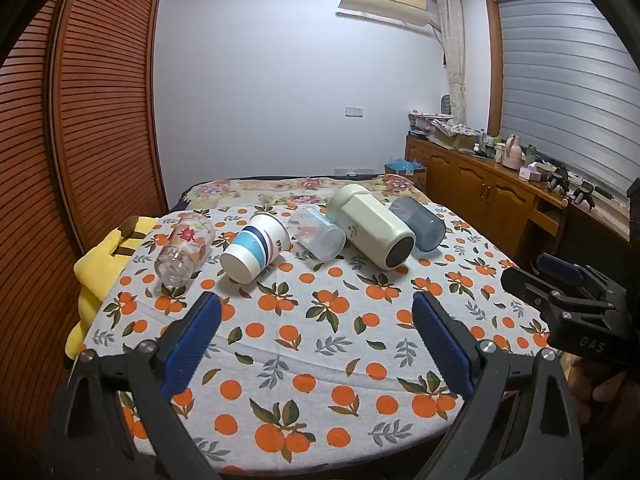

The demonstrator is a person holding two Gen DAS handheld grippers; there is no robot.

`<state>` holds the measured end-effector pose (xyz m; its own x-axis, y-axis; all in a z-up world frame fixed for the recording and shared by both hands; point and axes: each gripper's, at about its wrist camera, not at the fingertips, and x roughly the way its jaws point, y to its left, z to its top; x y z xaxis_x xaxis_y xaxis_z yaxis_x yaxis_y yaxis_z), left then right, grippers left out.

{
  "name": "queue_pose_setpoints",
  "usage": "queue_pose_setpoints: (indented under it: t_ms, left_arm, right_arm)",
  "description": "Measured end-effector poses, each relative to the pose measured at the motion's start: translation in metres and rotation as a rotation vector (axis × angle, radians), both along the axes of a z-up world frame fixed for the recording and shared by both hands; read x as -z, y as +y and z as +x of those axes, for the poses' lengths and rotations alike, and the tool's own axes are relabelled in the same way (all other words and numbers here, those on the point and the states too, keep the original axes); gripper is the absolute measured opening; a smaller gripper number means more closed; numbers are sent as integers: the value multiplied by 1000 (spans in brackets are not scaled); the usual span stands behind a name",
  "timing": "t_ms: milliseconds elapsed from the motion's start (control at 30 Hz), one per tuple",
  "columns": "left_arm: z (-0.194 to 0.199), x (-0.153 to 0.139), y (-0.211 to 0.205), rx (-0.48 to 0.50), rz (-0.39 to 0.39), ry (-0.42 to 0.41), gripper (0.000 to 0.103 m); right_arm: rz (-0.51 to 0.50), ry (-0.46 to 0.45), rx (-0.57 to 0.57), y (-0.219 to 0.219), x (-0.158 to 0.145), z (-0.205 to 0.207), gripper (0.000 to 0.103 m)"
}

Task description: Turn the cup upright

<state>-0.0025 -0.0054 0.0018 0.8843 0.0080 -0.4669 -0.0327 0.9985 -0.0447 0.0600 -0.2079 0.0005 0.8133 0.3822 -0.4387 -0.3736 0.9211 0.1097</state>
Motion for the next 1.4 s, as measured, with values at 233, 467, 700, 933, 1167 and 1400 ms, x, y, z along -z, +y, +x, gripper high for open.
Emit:
queue_pose_setpoints:
  t_ms: [233, 467, 700, 933, 1167, 1400]
  left_arm:
    - [1, 1, 1, 2, 0, -1, 97]
    - [1, 1, 1, 2, -1, -2, 97]
    - [1, 1, 1, 3, 0, -2, 97]
    - [0, 0, 0, 5, 1, -5, 97]
    - [-1, -7, 0, 8, 2, -11, 97]
    - [-3, -11, 1, 10, 3, -17, 97]
  right_arm:
    - [1, 1, 1, -1, 0, 0, 94]
    - [1, 0, 1, 0, 0, 0, 94]
    - [2, 0, 2, 0, -1, 0, 94]
    - [1, -1, 2, -1, -1, -1, 94]
    - [2, -2, 1, -2, -1, -2, 94]
    - [3, -3, 1, -1, -2, -2, 94]
